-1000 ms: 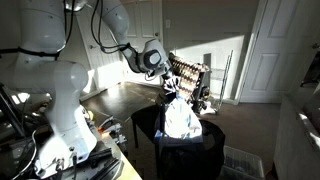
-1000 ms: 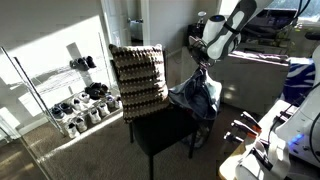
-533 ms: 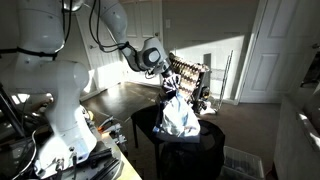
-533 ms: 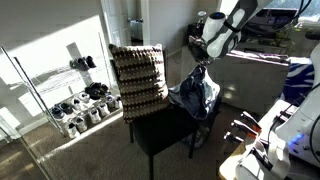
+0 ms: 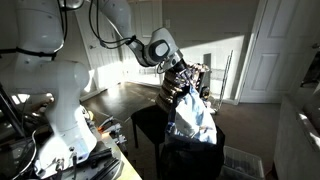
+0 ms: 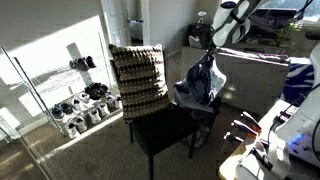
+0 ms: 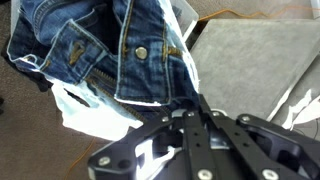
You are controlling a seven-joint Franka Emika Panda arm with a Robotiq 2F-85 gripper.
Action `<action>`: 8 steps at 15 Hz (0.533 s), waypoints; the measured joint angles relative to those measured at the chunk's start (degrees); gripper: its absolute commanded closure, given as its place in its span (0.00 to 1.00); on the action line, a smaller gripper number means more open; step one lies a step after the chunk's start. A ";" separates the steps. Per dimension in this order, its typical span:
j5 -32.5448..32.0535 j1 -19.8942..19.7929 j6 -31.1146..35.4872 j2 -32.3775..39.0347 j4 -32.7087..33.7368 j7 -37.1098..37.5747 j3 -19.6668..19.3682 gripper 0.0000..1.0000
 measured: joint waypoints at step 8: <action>0.02 3.46 0.01 0.62 0.12 5.98 -3.62 0.99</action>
